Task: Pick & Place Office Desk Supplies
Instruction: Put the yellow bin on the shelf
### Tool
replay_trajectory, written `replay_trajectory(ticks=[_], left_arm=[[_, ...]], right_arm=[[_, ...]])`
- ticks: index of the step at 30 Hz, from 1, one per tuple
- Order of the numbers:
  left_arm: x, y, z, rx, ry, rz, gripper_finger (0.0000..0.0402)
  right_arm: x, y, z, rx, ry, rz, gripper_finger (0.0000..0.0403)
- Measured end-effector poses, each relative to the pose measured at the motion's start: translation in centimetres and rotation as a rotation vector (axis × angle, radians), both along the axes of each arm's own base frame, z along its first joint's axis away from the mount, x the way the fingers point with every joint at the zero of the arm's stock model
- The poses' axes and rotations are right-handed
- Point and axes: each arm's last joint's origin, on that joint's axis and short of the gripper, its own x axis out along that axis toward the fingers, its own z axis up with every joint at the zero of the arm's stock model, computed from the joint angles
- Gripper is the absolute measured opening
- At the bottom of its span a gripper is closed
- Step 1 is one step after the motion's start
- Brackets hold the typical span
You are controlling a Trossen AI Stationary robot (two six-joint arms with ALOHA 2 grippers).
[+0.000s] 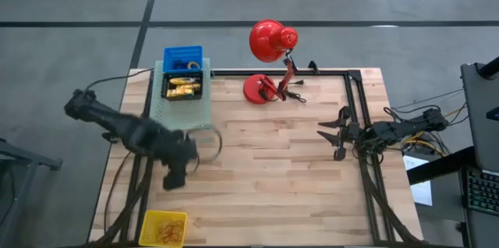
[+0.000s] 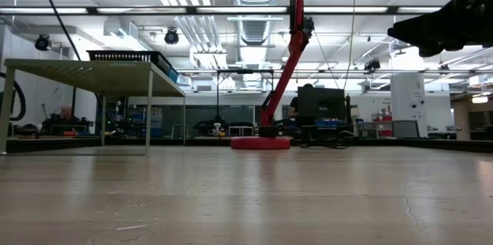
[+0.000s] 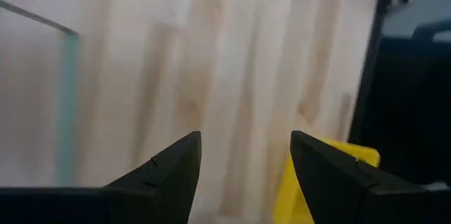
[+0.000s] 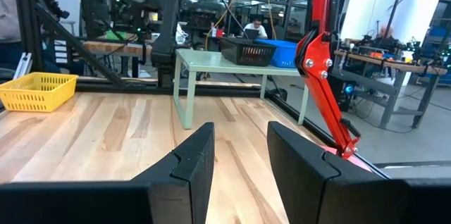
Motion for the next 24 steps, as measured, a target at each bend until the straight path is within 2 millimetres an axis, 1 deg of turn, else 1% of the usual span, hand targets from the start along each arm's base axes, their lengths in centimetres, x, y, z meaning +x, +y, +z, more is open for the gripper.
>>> replay_trajectory(ticks=[5,8,11,15,20,24], left_arm=[[-0.4,-5.1,-1.8,0.013,0.085,0.019,0.0223],[-0.9,-7.4,-2.8,0.051,0.114,0.021,0.0223],[-1.3,-9.4,-4.0,0.082,0.138,-0.03,0.0223],[-1.4,-11.6,-5.8,0.107,0.187,-0.088,0.0223],[-1.0,-14.0,-7.9,0.051,0.266,-0.145,0.0223],[-0.7,-15.6,-9.2,0.028,0.26,-0.173,0.0223]], right_arm=[[0.0,0.0,0.0,0.0,0.0,-0.001,0.0128],[0.0,0.0,0.0,0.0,0.0,0.0,0.0128],[0.0,0.0,0.0,0.0,0.0,-0.001,0.0128],[0.0,0.0,0.0,0.0,0.0,0.0,0.0128],[0.0,0.0,0.0,0.0,0.0,-0.001,0.0128],[0.0,0.0,0.0,0.0,0.0,0.0,0.0128]])
